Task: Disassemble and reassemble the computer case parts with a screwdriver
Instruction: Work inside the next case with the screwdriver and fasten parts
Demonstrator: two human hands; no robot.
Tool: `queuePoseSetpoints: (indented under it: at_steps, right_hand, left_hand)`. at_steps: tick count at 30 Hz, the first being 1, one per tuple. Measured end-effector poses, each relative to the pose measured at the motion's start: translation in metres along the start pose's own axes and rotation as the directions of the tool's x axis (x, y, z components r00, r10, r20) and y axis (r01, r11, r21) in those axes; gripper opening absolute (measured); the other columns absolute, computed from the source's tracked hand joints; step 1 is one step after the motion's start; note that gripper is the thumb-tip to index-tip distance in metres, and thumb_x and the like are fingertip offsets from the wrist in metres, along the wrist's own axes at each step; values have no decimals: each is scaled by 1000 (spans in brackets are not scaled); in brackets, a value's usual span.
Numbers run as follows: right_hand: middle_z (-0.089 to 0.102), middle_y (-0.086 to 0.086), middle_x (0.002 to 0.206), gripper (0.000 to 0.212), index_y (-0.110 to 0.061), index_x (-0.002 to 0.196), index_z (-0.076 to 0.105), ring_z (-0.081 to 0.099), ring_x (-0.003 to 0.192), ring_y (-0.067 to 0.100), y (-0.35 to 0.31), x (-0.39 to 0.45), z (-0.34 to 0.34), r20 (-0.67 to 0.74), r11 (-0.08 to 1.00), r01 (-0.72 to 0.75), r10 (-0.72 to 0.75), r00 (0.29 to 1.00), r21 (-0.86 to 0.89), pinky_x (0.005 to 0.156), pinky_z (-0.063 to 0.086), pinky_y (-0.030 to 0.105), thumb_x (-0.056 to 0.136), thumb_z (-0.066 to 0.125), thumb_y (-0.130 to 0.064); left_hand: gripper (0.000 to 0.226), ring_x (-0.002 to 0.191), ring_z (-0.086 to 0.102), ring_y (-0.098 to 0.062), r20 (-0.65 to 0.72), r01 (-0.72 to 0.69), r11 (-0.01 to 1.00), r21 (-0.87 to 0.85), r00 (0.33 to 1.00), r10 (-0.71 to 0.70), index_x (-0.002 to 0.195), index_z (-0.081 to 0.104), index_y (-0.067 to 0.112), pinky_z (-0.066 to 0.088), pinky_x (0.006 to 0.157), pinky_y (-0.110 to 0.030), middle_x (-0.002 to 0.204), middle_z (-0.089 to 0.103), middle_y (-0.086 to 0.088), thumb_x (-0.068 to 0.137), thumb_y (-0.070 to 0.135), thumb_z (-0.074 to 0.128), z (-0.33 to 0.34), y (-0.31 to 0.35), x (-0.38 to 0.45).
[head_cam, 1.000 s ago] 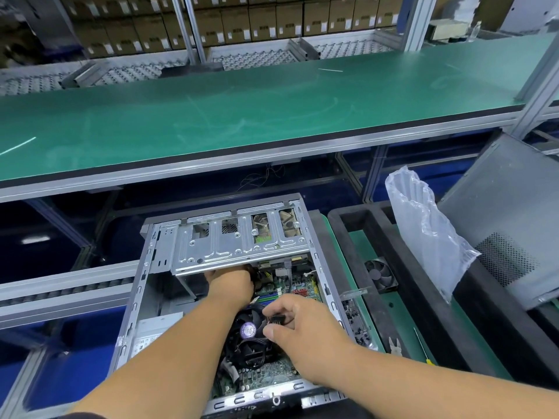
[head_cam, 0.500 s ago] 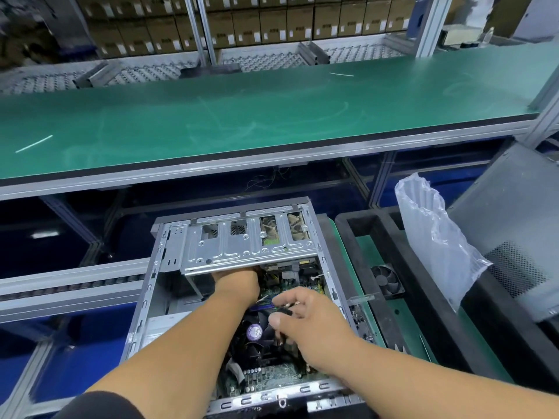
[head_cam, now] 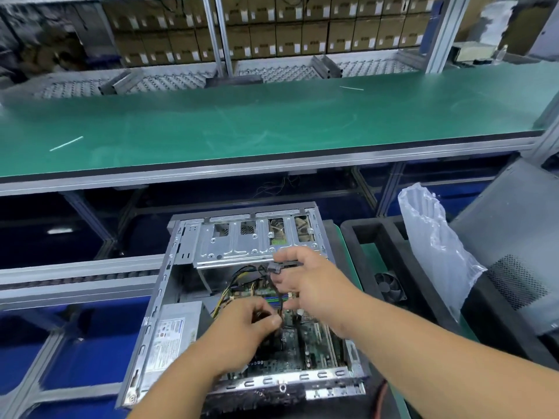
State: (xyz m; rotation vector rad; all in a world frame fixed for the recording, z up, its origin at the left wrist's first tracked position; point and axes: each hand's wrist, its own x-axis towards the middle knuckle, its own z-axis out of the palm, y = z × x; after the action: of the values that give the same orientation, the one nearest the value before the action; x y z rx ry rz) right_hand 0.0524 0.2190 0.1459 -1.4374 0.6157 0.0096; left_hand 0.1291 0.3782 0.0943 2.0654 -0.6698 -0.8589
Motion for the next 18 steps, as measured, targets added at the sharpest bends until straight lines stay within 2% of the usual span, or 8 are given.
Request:
queuePoseSetpoints:
  at_steps: [2, 4, 7, 9, 11, 13, 15, 18]
  right_hand:
    - [69, 2, 110, 37, -38, 106, 62, 59, 61, 4, 9, -7, 2, -134, 986, 55, -76, 988, -155, 50, 47, 23, 98, 50, -4]
    - [64, -8, 107, 28, -40, 104, 59, 54, 56, 2, 22, -16, -3, -239, 974, 104, -152, 959, -202, 48, 45, 21, 100, 54, -12]
    - [67, -1, 100, 9, -42, 104, 64, 61, 68, 7, 32, -32, -8, -125, 988, 101, -116, 985, -119, 60, 56, 27, 95, 65, -41]
    - [70, 9, 96, 32, -43, 113, 64, 66, 74, 17, 36, -40, -7, 69, 997, 54, -59, 996, 63, 65, 59, 34, 83, 73, -50]
    - [71, 15, 92, 46, -36, 123, 59, 67, 75, 23, 38, -41, -4, 125, 987, 89, -106, 987, 133, 65, 58, 35, 82, 79, -39]
    - [71, 13, 85, 30, -27, 118, 63, 67, 72, 23, 38, -39, -2, 42, 981, 147, -153, 987, 127, 64, 57, 31, 92, 76, -20]
    - [69, 10, 79, 8, -24, 104, 71, 63, 68, 20, 35, -36, -5, -70, 986, 144, -139, 988, 79, 64, 55, 30, 99, 68, -18]
    - [62, 5, 75, 23, -21, 86, 71, 56, 67, 16, 33, -32, -6, -172, 994, 89, -77, 982, 67, 66, 52, 32, 105, 58, -20]
  left_hand:
    - [22, 58, 59, -16, -76, 70, 982, -176, 993, -85, 82, 63, 17, 43, 55, -29, 68, 64, -1, 103, 17, 56, 0, -5, -1]
    - [20, 55, 57, -23, -144, 103, 894, -436, 973, -182, 90, 63, 11, 39, 48, -27, 67, 62, -8, 105, 17, 50, -1, -7, -3]
    - [19, 49, 52, -23, -192, 77, 757, -649, 946, -261, 99, 63, 9, 35, 43, -25, 61, 58, -9, 106, 16, 46, 1, -2, -6]
    - [19, 45, 52, -22, -171, 84, 709, -700, 944, -281, 103, 63, 9, 34, 41, -24, 59, 58, -10, 106, 14, 45, 7, 5, -6]
    - [19, 43, 52, -21, -121, 115, 696, -709, 952, -281, 106, 63, 9, 33, 41, -23, 59, 57, -11, 105, 13, 45, 14, 11, -8]
    - [21, 43, 52, -22, -38, 158, 723, -673, 968, -248, 104, 65, 10, 33, 39, -22, 61, 58, -14, 105, 18, 46, 17, 16, -11]
    - [28, 43, 50, -23, 63, 203, 739, -643, 975, -212, 100, 66, 10, 31, 38, -22, 63, 60, -19, 106, 28, 45, 16, 20, -14]
    - [47, 46, 51, -24, 94, 197, 782, -591, 980, -176, 94, 68, 15, 34, 40, -24, 62, 59, -15, 104, 53, 43, 9, 23, -15]
